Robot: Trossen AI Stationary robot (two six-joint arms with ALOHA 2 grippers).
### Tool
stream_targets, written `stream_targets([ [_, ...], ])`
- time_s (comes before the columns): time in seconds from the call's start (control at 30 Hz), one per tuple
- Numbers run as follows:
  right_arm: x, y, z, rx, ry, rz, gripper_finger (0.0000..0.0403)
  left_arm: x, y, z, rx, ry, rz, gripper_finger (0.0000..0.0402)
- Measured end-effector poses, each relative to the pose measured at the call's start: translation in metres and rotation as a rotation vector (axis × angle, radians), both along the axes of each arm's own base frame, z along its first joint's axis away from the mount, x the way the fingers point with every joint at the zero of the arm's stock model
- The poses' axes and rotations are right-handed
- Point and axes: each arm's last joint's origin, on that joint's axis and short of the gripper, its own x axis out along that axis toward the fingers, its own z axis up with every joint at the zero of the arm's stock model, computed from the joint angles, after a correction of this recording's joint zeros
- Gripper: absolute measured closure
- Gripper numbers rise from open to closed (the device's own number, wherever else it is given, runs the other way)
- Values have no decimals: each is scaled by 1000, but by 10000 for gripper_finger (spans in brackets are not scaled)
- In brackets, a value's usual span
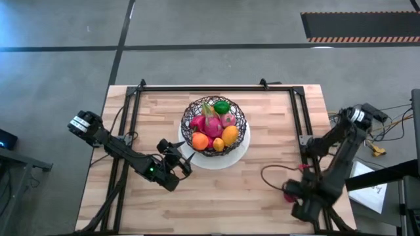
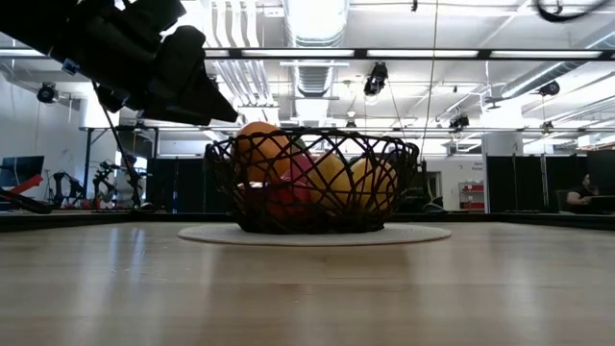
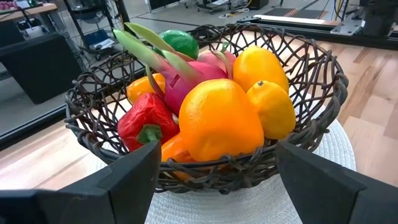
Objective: Build produce basket
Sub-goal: Put the tomato into the wire basket
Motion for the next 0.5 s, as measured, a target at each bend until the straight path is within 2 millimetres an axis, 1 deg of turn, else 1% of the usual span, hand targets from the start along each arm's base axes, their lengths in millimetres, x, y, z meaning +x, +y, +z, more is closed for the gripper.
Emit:
stream_targets([
  [0.1,-11,14,-13,-31,75,4,39,0,0,0,0,0,0,104],
  [0.2,-14,23,-27,-85,97,66,39,0,0,0,4,-1,3,104],
  [0.33,-9,27,-47,-168,119,189,39,1,0,1,8,-1,2,104],
  [0.5,5,26,-66,-272,84,351,40,1,0,2,7,-3,4,104],
])
